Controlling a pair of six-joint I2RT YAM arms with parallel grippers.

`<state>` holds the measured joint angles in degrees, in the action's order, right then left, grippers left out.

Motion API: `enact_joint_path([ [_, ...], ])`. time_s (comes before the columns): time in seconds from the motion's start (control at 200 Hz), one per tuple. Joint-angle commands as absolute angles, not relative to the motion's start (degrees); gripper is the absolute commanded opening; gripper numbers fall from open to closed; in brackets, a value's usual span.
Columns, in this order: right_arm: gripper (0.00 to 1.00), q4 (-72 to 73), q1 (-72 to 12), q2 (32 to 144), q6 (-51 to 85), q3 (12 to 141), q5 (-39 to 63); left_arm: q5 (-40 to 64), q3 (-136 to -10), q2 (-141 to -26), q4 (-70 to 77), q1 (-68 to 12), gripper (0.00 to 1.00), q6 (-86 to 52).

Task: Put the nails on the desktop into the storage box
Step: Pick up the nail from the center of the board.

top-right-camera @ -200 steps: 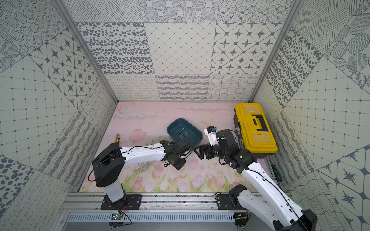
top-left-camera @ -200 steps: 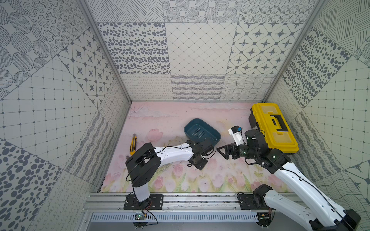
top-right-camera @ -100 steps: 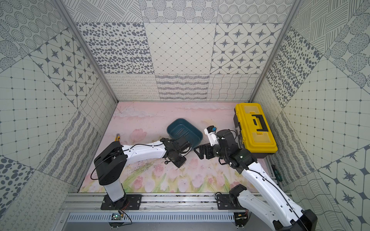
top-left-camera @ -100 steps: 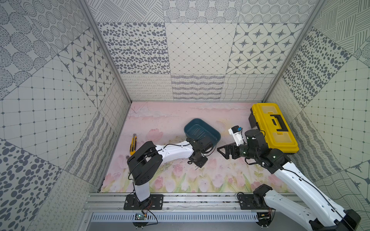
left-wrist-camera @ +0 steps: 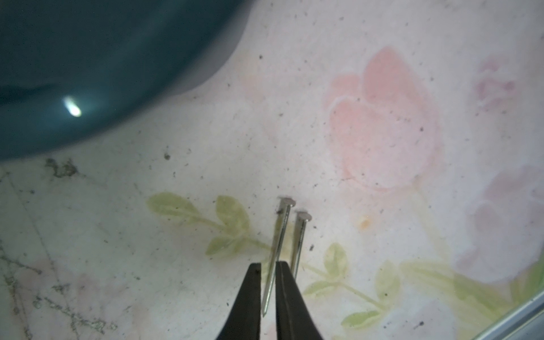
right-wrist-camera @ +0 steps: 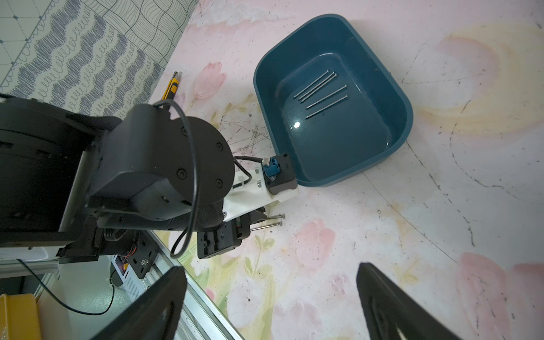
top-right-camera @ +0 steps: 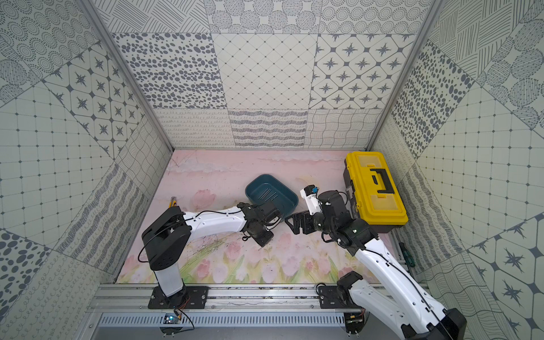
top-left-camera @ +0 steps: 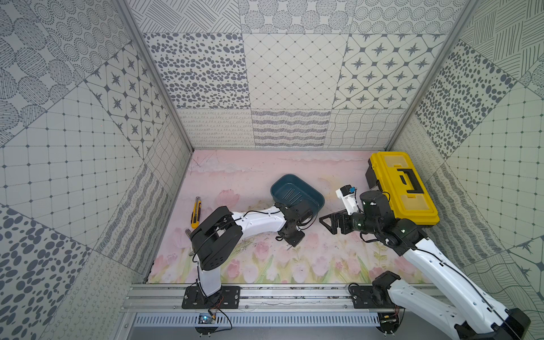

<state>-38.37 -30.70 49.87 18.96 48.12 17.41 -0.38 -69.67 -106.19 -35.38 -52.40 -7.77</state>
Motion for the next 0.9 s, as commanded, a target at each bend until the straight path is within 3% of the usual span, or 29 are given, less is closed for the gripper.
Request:
enact_joint_path([
  [0.0,0.96,-37.53,-30.98,49.55,19.29,49.95,16.66,0.61,-70.44,-106.43,-36.91,-52.12,0.15,-6.33],
  [0.895,0.96,-37.97,-30.98,48.78,19.09,49.67,16.30,1.36,-70.36,-107.65,-37.14,-52.15,0.15,-6.51],
])
